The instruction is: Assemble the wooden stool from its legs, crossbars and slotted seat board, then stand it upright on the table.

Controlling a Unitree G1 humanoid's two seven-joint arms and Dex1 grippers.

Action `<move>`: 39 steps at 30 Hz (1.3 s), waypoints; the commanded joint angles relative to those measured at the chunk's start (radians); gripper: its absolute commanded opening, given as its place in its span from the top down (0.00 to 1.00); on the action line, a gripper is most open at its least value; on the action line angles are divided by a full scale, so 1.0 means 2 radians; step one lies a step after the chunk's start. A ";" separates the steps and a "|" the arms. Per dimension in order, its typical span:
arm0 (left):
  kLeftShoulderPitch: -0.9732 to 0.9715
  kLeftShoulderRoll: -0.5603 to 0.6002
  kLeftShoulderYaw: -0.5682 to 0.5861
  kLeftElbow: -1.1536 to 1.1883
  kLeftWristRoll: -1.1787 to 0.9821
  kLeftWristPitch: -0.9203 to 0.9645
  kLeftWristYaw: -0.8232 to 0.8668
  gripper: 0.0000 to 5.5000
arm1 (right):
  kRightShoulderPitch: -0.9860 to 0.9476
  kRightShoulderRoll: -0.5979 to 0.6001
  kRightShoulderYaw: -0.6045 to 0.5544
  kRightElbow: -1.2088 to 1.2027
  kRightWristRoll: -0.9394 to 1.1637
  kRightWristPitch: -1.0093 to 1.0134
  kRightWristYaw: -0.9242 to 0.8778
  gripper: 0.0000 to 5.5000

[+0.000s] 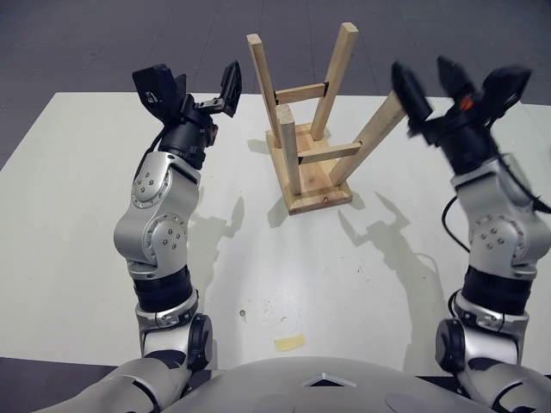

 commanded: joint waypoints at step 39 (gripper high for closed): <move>0.055 0.021 -0.159 -0.137 0.006 0.219 0.027 0.02 | 0.024 0.093 0.063 0.071 -0.156 0.093 -0.206 0.03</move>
